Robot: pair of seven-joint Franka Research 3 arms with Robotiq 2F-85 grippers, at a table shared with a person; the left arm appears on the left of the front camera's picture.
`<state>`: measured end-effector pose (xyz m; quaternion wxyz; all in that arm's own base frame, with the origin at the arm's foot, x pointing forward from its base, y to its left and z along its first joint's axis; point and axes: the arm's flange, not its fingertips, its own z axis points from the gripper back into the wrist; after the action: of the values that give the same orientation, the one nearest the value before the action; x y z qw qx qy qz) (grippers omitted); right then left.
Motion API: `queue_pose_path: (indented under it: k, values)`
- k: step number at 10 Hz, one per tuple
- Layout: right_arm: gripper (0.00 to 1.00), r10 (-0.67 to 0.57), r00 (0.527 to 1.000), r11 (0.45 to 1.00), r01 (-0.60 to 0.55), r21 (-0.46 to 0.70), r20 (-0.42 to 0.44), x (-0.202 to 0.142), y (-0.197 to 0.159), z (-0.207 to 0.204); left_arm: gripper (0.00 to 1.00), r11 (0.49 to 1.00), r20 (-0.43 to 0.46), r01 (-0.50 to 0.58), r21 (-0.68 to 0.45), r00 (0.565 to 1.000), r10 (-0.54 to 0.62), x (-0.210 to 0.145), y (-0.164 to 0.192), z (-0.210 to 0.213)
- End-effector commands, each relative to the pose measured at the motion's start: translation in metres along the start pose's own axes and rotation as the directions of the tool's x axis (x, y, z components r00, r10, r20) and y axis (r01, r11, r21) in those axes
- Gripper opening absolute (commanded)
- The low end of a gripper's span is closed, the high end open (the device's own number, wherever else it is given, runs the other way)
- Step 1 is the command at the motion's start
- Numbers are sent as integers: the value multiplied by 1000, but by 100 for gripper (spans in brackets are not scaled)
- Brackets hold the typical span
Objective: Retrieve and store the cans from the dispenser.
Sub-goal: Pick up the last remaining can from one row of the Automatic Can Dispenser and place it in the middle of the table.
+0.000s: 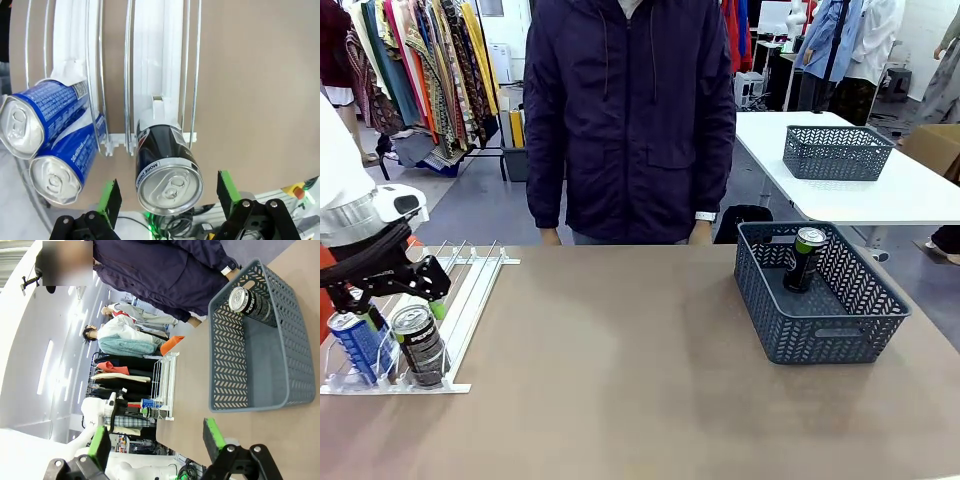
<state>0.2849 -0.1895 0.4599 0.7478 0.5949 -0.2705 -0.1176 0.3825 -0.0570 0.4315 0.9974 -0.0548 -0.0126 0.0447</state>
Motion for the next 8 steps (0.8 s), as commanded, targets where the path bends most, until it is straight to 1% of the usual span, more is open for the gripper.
queue_pose_path:
  k: [1, 2, 3, 6, 8]
  values:
    - [100, 0, 1000, 1000, 0, 19, 7, 0, 3, 0, 100, 1000, 26, -2, 28, 1000, 2, 0, -2, -7]
    - [100, 0, 1000, 1000, 0, 19, 7, 0, 3, 0, 100, 999, 48, -1, 38, 999, 0, 1, -1, -10]
    - [100, 0, 1000, 1000, 0, 19, 7, 0, 3, 0, 100, 998, 43, -1, 55, 999, -1, 1, -1, -13]
    - [100, 0, 1000, 1000, 0, 19, 7, 0, 3, 0, 100, 998, 18, 1, 55, 1000, -2, 1, -4, -22]
    - [100, 0, 1000, 1000, 0, 19, 7, 0, 3, 0, 100, 999, 17, 8, 50, 1000, -9, 2, -6, -23]
